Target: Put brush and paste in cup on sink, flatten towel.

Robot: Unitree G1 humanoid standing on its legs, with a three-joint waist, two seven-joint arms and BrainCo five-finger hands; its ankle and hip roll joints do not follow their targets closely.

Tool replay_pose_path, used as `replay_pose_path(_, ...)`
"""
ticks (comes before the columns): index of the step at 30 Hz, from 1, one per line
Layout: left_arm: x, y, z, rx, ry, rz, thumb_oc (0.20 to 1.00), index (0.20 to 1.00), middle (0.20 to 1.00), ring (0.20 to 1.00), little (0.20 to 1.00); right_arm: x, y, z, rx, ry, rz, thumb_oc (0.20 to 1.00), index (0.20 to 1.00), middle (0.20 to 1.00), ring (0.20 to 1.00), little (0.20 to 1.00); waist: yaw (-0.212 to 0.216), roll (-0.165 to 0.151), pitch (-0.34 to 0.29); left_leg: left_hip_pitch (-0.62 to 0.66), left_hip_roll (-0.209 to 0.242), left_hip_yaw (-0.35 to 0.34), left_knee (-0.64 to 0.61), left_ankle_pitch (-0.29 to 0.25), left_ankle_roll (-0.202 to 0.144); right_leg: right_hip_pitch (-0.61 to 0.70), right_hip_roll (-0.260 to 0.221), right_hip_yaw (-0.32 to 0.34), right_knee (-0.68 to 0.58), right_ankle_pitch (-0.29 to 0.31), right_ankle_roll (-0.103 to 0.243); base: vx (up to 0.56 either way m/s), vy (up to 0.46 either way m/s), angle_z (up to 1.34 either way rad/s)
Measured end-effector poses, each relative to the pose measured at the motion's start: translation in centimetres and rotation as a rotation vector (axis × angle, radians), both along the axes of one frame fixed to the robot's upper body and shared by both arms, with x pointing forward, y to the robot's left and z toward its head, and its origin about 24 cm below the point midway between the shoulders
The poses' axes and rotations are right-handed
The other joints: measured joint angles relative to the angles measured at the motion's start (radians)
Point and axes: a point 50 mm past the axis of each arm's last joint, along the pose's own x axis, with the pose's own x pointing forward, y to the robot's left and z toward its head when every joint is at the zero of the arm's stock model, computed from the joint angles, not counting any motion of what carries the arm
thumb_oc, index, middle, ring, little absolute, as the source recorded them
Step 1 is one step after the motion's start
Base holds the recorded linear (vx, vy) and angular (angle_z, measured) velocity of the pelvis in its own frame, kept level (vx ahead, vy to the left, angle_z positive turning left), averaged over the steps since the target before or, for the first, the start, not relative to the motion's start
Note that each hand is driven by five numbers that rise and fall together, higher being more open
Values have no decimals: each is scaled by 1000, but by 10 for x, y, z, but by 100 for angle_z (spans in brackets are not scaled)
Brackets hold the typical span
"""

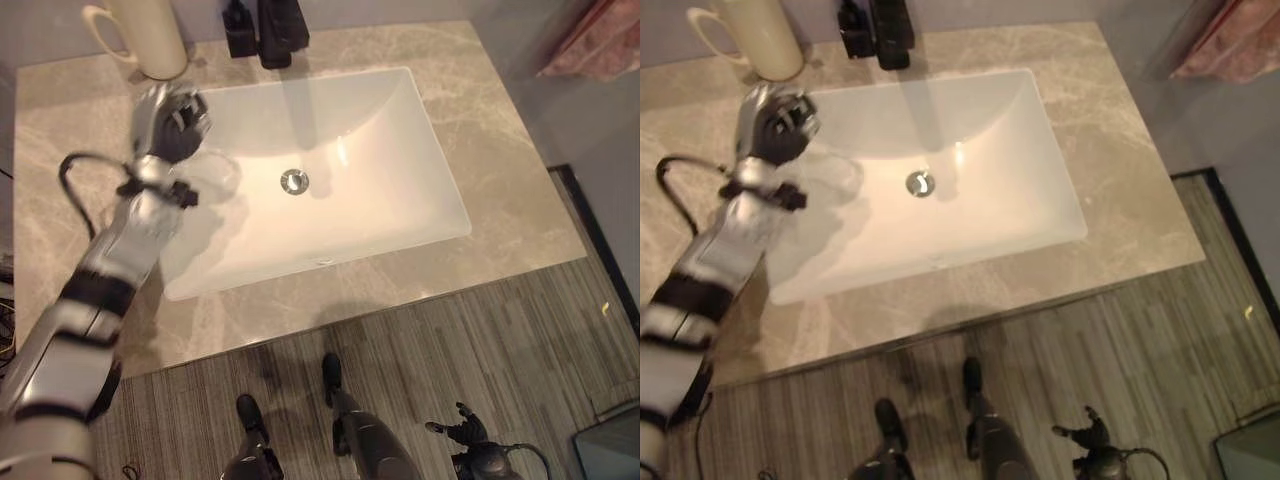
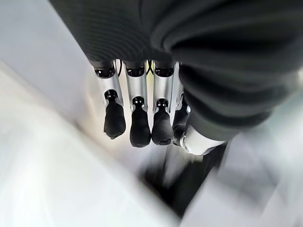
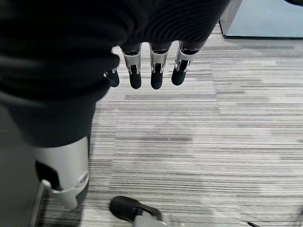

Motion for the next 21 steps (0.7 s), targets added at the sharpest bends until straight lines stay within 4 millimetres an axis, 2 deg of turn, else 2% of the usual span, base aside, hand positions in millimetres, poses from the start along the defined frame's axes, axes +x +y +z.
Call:
replay_pose_path(2, -10, 14, -13, -30, 32, 37, 200, 200, 200, 200, 200, -18, -1, -6, 4, 59, -26, 1000, 1000, 1000, 1000, 1000, 51, -5, -3, 6, -1, -23, 4, 1, -2, 18, -3, -12, 0, -13, 9, -3, 118, 41)
replay_pose_path(3, -38, 42, -25, -110, 15, 137, 200, 200, 200, 200, 200, -19, -3, -7, 15, 77, -45, 1000, 1000, 1000, 1000, 1000, 75, -8, -5, 12, -6, -42, 4, -2, -2, 36, -12, -39, 0, -18, 9, -19, 93, 44)
replay_pose_path(4, -53, 56, -32, -164, -4, 200, 244, 244, 244, 244, 244, -23, -5, -8, 20, 91, -64, 1000, 1000, 1000, 1000, 1000, 80, -7, -5, 21, -10, -62, 4, -1, -1, 56, -17, -56, 0, -19, 10, -32, 135, 51)
replay_pose_path(5, -65, 68, -39, -214, -25, 268, 369, 369, 369, 369, 369, -29, -6, -9, 21, 116, -72, 1000, 1000, 1000, 1000, 1000, 94, -8, -5, 35, -12, -75, 1, -4, 2, 79, -22, -73, 0, -28, 16, -43, 89, 52)
replay_pose_path(6, -74, 76, -44, -268, -47, 318, 595, 595, 595, 595, 595, -36, -6, -11, 20, 143, -78, 1000, 1000, 1000, 1000, 1000, 107, -11, -10, 42, -16, -92, 4, -3, 6, 97, -27, -87, 0, -32, 18, -44, 132, 54)
replay_pose_path(7, -91, 89, -53, -304, -61, 397, 1000, 1000, 1000, 1000, 1000, -38, -5, -12, 17, 156, -72, 1000, 1000, 1000, 1000, 1000, 141, -24, -24, 44, -24, -110, 4, -8, 8, 109, -36, -105, 0, -41, 26, -30, 133, 50)
replay_pose_path(9, -98, 95, -59, -320, -61, 440, 1000, 1000, 1000, 1000, 1000, -38, -6, -11, 10, 154, -64, 1000, 1000, 1000, 1000, 1000, 142, -24, -24, 48, -29, -122, 4, -7, 11, 120, -42, -115, 0, -43, 28, -62, 132, 36)
replay_pose_path(10, -108, 105, -75, -369, -49, 529, 1000, 1000, 1000, 1000, 1000, -37, -6, -11, 5, 157, -50, 1000, 1000, 1000, 1000, 1000, 173, -26, -29, 58, -42, -147, 4, -5, 19, 147, -57, -143, 0, -47, 35, -93, 145, 47)
replay_pose_path(12, -121, 123, -106, -419, 34, 682, 1000, 1000, 1000, 1000, 1000, -35, -6, -11, 9, 143, -65, 1000, 1000, 1000, 1000, 1000, 172, -31, -59, 68, -60, -176, 5, -9, 27, 175, -73, -170, 0, -54, 45, -106, 155, 50)
replay_pose_path(13, -131, 134, -130, -440, 112, 790, 1000, 1000, 1000, 1000, 1000, -30, -6, -9, 13, 116, -76, 1000, 1000, 1000, 1000, 1000, 185, -37, -76, 74, -71, -175, 4, -11, 37, 180, -87, -172, 0, -53, 47, -167, 182, 21)
replay_pose_path(15, -151, 141, -176, -497, 321, 914, 1000, 1000, 1000, 1000, 1000, -23, -6, -7, 17, 80, -70, 1000, 1000, 1000, 1000, 1000, 181, -41, -84, 74, -91, -177, 9, -19, 46, 190, -108, -176, 1, -49, 62, -215, 250, 11)
replay_pose_path(16, -160, 136, -204, -486, 503, 923, 1000, 1000, 1000, 1000, 1000, -23, -4, -7, 21, 78, -68, 1000, 1000, 1000, 1000, 1000, 174, -48, -88, 71, -105, -178, 9, -25, 54, 189, -125, -188, 0, -49, 73, -171, 196, 22)
replay_pose_path(19, -176, 118, -261, -455, 924, 877, 1000, 1000, 1000, 1000, 1000, -20, -2, -7, 26, 74, -63, 1000, 1000, 1000, 1000, 1000, 145, -57, -87, 54, -131, -173, 17, -21, 61, 186, -157, -204, 0, -37, 92, -166, 179, 29)
replay_pose_path(20, -189, 101, -290, -447, 1132, 836, 1000, 1000, 1000, 1000, 1000, -16, -1, -6, 32, 55, -74, 1000, 1000, 1000, 1000, 1000, 114, -73, -88, 40, -151, -164, 30, -22, 75, 171, -166, -191, 13, -12, 112, -221, 247, -5)
replay_pose_path(21, -196, 91, -305, -426, 1260, 824, 1000, 1000, 1000, 1000, 1000, -5, -3, -2, 31, 18, -85, 1000, 1000, 1000, 1000, 1000, 103, -57, -78, 30, -147, -158, 47, -19, 111, 147, -167, -166, 42, 6, 118, -180, 242, -43)
